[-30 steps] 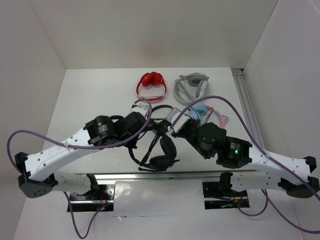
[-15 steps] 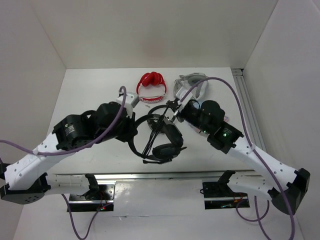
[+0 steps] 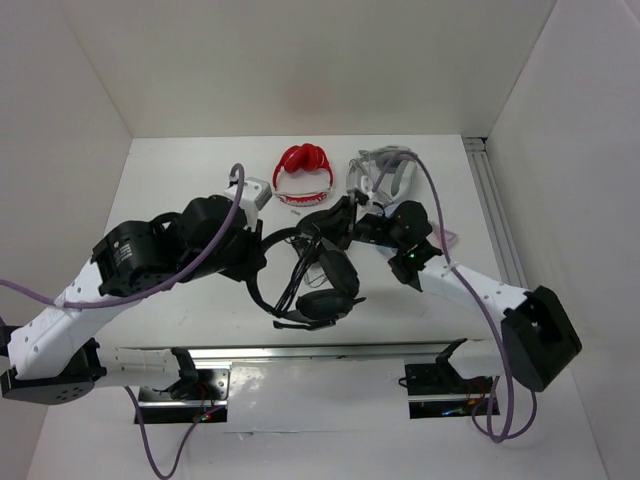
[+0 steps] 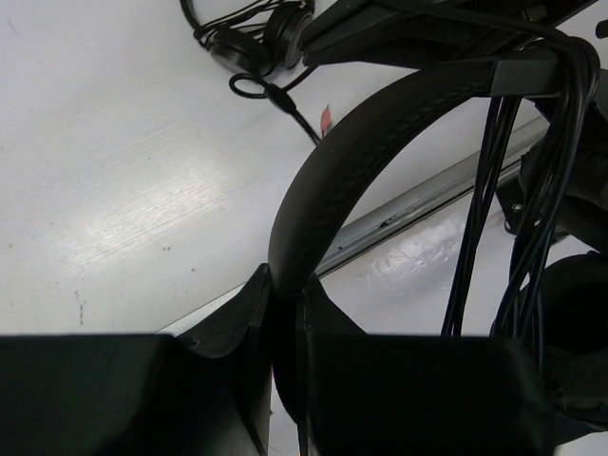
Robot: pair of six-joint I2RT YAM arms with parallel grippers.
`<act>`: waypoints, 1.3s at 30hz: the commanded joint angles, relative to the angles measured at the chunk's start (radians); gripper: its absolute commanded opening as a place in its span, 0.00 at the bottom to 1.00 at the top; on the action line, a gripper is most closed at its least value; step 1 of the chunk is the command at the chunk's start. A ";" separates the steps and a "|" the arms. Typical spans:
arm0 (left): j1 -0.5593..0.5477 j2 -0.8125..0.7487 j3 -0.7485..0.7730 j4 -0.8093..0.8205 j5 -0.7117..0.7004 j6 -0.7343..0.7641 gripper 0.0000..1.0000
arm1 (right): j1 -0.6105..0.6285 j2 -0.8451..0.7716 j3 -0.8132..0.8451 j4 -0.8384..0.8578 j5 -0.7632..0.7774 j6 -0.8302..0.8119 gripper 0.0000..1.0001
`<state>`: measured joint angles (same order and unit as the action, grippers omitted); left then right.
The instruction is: Wrap the headphones
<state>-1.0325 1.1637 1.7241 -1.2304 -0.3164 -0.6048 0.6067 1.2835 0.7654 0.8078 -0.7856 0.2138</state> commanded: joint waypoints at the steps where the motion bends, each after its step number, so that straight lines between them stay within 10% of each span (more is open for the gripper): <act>1: -0.032 -0.025 0.123 0.174 0.134 -0.022 0.00 | 0.025 0.112 -0.041 0.158 0.111 0.114 0.10; 26: 0.084 -0.050 0.115 0.105 -0.044 -0.271 0.00 | 0.123 0.260 -0.096 0.445 0.198 0.286 0.37; 36: 0.094 -0.039 0.111 0.115 -0.021 -0.243 0.00 | 0.196 0.071 -0.122 0.200 1.035 0.194 0.43; 39: 0.094 -0.039 0.111 0.115 -0.010 -0.231 0.00 | 0.159 0.056 -0.096 0.148 1.036 0.173 0.43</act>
<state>-0.9443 1.1374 1.8118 -1.1965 -0.3546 -0.8391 0.7860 1.3743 0.6304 1.0424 0.0387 0.4316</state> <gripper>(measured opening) 0.205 0.424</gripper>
